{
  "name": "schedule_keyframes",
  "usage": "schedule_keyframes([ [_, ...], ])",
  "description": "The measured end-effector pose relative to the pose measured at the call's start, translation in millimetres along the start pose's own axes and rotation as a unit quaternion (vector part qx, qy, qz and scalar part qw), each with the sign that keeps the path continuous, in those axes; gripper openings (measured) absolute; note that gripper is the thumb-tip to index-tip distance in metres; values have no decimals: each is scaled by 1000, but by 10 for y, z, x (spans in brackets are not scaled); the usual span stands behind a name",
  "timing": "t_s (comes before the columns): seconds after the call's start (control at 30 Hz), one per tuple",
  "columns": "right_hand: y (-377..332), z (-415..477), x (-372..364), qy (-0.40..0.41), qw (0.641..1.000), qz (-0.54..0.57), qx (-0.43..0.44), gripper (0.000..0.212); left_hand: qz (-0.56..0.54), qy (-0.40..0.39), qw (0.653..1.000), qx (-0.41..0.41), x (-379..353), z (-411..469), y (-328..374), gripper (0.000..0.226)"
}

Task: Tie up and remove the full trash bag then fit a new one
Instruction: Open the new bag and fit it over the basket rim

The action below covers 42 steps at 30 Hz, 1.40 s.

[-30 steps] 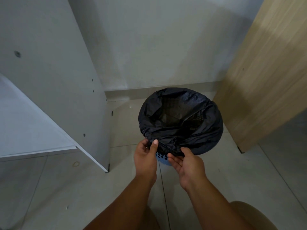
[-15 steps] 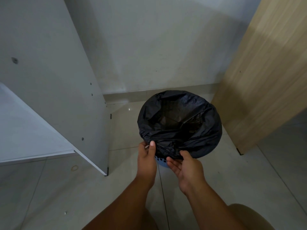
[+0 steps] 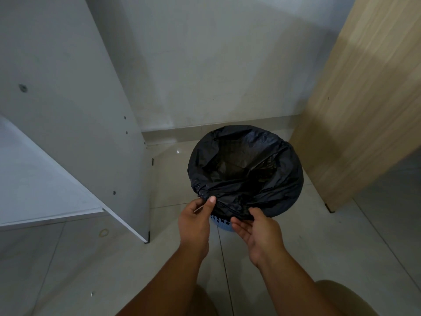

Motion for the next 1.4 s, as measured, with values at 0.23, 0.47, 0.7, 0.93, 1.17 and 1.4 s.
schedule_keyframes([
  [0.23,36,5,-10,3,1000,-3,-4,22,-101,49,993,19,-89,38,-21,32],
  [0.47,48,-32,-23,-6,1000,-7,1,23,-59,78,994,-40,-131,-35,-139,23],
  [0.7,-172,126,327,17,990,-118,-78,64,-25,95,994,-55,-124,-39,-84,22],
  [0.93,-440,591,556,62,985,-133,96,36,-23,131,990,-48,-159,-100,-60,27],
  [1.17,-267,469,471,38,986,-137,88,28,9,113,993,-42,-132,-33,62,25],
  [1.4,-200,264,470,34,988,-123,88,26,-12,68,998,-8,-83,0,101,26],
])
Point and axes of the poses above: each hand's wrist, its own z-axis towards the middle knuckle, its own x-axis out of the back of the hand, y = z × x, the point moved 1 cm from there along z, towards the middle knuckle, and after that the axes turned 15 degrees about x, right-handed, at the moved point
